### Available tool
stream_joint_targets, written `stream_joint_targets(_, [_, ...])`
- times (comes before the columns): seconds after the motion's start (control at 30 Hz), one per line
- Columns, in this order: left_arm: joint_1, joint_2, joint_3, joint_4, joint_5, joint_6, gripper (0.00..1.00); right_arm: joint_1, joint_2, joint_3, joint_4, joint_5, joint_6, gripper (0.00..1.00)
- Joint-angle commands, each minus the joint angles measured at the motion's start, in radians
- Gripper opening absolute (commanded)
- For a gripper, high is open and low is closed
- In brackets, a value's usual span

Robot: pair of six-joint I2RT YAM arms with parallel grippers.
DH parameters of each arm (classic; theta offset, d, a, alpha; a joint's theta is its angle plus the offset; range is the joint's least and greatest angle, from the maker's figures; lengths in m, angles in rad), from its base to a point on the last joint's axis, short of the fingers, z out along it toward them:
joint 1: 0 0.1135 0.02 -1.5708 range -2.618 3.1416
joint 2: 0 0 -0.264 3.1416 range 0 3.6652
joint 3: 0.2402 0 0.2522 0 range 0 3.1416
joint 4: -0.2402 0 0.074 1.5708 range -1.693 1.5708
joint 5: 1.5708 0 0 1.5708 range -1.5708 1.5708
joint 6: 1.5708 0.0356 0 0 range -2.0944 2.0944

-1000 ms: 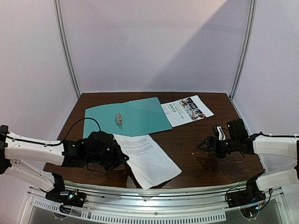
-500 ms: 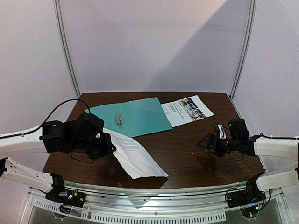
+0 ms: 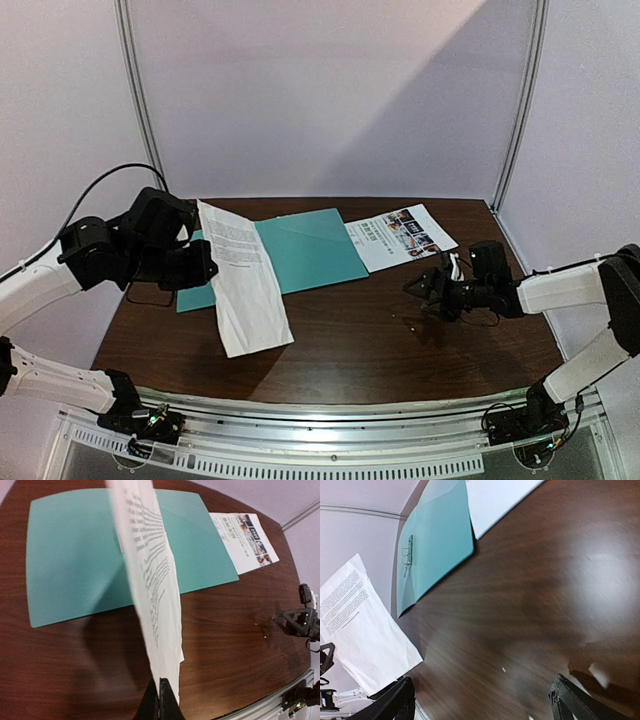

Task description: Put the files into the folder

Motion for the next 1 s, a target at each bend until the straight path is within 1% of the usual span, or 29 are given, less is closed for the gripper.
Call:
stream_joint_targets(0.0, [0.09,0.025,0.058,-0.087,-0.028,0.158,0.0,0.019,0.112,0.106,0.065,-0.026,0.04,0.93])
stream_joint_targets(0.2, [0.149,0.072,0.115,-0.16,-0.083,0.234,0.0,0.025,0.256,0.215,0.108,-0.045,0.071,0.92])
stream_joint_targets(0.5, [0.189,0.049,0.07,-0.139,-0.062,0.252,0.0,0.066,0.464,0.352,0.198,-0.084,0.162,0.85])
stream_joint_targets(0.73, [0.199,0.031,0.06,-0.14,-0.06,0.262,0.0,0.075,0.578,0.433,0.239,-0.082,0.222,0.8])
stream_joint_targets(0.97, [0.204,0.004,0.043,-0.146,-0.058,0.263,0.0,0.078,0.651,0.485,0.259,-0.07,0.261,0.77])
